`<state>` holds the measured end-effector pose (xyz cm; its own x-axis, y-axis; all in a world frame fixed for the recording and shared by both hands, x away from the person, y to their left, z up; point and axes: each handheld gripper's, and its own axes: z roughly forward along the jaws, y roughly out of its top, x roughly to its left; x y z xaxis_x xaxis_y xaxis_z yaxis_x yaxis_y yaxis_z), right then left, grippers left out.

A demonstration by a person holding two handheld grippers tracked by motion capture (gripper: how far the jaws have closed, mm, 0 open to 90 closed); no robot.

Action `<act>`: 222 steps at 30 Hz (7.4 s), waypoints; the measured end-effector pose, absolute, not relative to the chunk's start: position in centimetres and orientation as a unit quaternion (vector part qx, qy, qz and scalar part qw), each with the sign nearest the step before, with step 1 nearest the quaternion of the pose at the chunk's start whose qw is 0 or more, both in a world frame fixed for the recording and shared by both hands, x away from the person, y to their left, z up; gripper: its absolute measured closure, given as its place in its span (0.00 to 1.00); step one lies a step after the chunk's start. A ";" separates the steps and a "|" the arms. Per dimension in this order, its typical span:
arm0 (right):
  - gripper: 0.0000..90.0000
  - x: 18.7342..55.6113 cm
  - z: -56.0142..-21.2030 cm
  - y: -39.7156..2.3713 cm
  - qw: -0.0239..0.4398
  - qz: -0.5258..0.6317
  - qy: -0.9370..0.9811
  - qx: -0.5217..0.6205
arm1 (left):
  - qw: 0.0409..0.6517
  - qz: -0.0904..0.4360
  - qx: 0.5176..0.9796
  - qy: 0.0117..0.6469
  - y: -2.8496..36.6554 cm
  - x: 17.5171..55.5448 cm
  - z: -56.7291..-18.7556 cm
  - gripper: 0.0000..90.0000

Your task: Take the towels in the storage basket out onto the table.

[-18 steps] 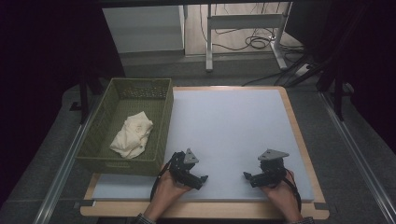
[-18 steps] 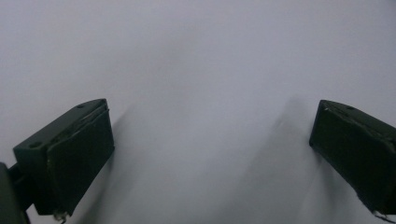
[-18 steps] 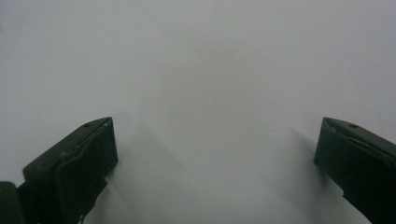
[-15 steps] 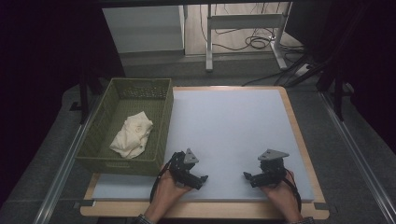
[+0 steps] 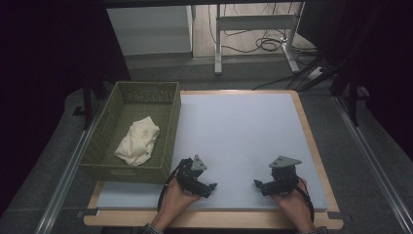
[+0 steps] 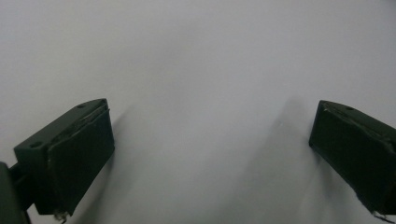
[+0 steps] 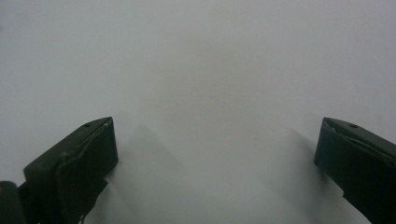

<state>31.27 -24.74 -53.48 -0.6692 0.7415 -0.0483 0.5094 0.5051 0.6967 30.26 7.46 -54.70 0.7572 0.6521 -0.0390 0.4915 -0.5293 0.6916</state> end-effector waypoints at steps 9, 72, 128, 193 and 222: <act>0.00 31.3 -53.5 -24.7 0.174 0.335 0.850 0.367 | 0.355 0.115 0.868 0.327 7.4 30.2 -54.6 0.01; 0.00 31.3 -53.5 -24.8 0.174 0.337 0.850 0.366 | 0.372 0.107 0.862 0.326 5.7 37.1 -43.4 0.02; 0.00 31.3 -53.5 -24.8 0.175 0.336 0.850 0.366 | 0.315 0.180 0.800 0.478 25.2 40.7 -41.2 0.02; 0.00 31.3 -53.5 -24.8 0.175 0.337 0.850 0.366 | 0.220 0.051 0.813 0.536 29.6 42.2 -46.3 0.84; 0.00 31.3 -53.5 -24.8 0.175 0.336 0.850 0.366 | 0.220 0.088 0.850 0.471 27.8 40.4 -37.8 0.83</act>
<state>31.27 -24.76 -53.51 -0.6708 0.7399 -0.0504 0.5049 0.5054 0.6997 40.39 27.75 -37.81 0.5403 0.8395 -0.0575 0.7621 -0.4592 0.4564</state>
